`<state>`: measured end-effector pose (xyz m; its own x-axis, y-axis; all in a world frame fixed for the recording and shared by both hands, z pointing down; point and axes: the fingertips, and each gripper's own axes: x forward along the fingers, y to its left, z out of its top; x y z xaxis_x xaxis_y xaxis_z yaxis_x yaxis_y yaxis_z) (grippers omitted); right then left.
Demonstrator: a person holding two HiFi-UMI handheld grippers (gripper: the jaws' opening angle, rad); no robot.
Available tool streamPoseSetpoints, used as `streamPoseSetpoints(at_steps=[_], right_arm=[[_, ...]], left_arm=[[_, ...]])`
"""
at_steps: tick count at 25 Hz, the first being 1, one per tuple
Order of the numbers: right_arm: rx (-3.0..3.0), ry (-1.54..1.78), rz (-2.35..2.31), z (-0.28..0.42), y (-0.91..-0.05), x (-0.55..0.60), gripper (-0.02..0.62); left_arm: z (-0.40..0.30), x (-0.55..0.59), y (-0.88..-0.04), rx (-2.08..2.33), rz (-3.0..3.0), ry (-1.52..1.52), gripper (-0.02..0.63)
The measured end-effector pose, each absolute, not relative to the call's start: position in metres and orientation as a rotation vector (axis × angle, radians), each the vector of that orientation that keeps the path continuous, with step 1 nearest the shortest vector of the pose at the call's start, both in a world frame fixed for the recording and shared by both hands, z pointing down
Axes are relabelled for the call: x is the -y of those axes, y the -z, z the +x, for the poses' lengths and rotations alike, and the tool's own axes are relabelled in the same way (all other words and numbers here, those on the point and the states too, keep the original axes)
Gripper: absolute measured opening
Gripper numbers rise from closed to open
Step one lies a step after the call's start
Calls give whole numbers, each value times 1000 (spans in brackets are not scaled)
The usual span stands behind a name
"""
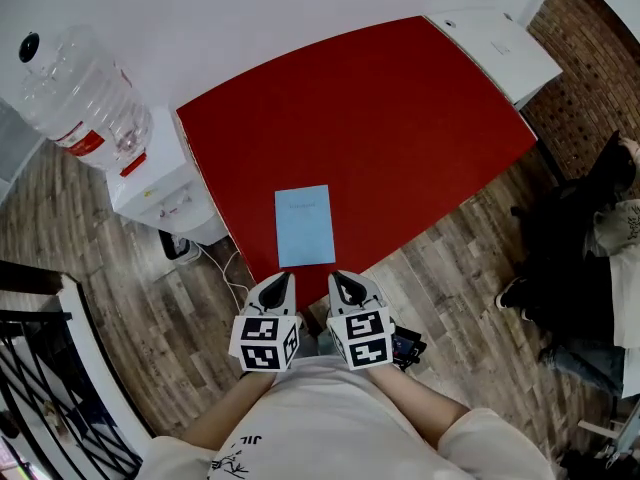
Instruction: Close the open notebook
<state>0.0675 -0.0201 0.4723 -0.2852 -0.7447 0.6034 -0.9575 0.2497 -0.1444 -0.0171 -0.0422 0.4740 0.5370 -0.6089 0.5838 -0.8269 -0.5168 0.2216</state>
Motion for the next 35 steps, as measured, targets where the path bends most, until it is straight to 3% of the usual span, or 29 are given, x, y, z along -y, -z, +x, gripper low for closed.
streamPoseSetpoints(at_steps=[6, 35], right_arm=[[2166, -652, 1531, 40, -462, 19, 5], [2111, -663, 1537, 29, -473, 15, 5]], left_arm=[[-33, 42, -475, 1215, 2314, -611, 6], [-58, 48, -469, 1230, 2331, -572, 6]])
